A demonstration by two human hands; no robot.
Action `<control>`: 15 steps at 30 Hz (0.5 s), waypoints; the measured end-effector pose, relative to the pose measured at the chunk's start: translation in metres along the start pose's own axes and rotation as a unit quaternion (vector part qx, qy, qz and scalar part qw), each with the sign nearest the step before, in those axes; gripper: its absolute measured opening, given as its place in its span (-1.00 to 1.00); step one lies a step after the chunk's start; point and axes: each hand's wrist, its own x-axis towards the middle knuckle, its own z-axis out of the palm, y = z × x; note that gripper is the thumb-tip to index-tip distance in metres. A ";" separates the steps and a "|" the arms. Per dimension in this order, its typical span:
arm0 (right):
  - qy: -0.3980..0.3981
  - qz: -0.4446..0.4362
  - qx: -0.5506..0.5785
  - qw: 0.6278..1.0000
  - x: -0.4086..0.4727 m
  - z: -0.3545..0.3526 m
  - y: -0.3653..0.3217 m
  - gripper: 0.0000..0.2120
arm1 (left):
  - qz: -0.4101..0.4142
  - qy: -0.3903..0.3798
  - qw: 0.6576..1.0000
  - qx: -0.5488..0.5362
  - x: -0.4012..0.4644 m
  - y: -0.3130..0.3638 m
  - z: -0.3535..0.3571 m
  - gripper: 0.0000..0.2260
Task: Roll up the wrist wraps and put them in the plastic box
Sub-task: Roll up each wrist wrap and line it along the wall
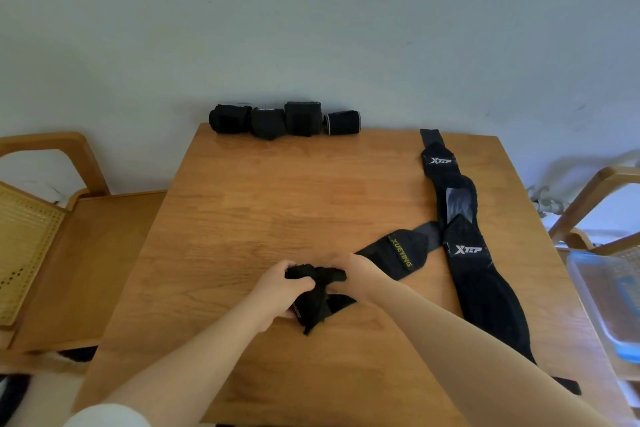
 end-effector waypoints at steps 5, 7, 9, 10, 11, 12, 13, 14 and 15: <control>0.008 -0.012 0.111 0.994 -0.011 0.017 0.012 -0.42 | 0.021 -0.035 0.998 -0.053 -0.002 -0.011 -0.014 -0.68; 0.015 -0.014 0.127 0.992 -0.015 0.016 0.013 -0.36 | 0.044 -0.055 0.997 -0.043 -0.003 -0.013 -0.019 -0.69; 0.021 -0.019 0.143 0.989 -0.017 0.015 0.015 -0.35 | 0.067 -0.071 0.995 -0.020 -0.003 -0.011 -0.025 -0.67; 0.025 -0.016 0.147 0.989 -0.018 0.016 0.015 -0.35 | 0.076 -0.079 0.994 -0.004 -0.003 -0.011 -0.027 -0.66; 0.029 -0.015 0.148 0.988 -0.019 0.018 0.016 -0.37 | 0.083 -0.088 0.993 0.006 -0.004 -0.010 -0.030 -0.66; 0.033 -0.019 0.146 0.989 -0.020 0.020 0.016 -0.41 | 0.087 -0.098 0.991 0.009 -0.003 -0.011 -0.032 -0.66; 0.039 -0.031 0.143 0.988 -0.021 0.022 0.016 -0.45 | 0.092 -0.109 0.990 0.006 -0.003 -0.012 -0.033 -0.67; 0.047 -0.043 0.139 0.988 -0.021 0.025 0.016 -0.49 | 0.093 -0.118 0.989 0.001 -0.002 -0.013 -0.034 -0.68; 0.055 -0.052 0.141 0.987 -0.020 0.027 0.016 -0.54 | 0.093 -0.123 0.988 -0.008 -0.002 -0.014 -0.035 -0.68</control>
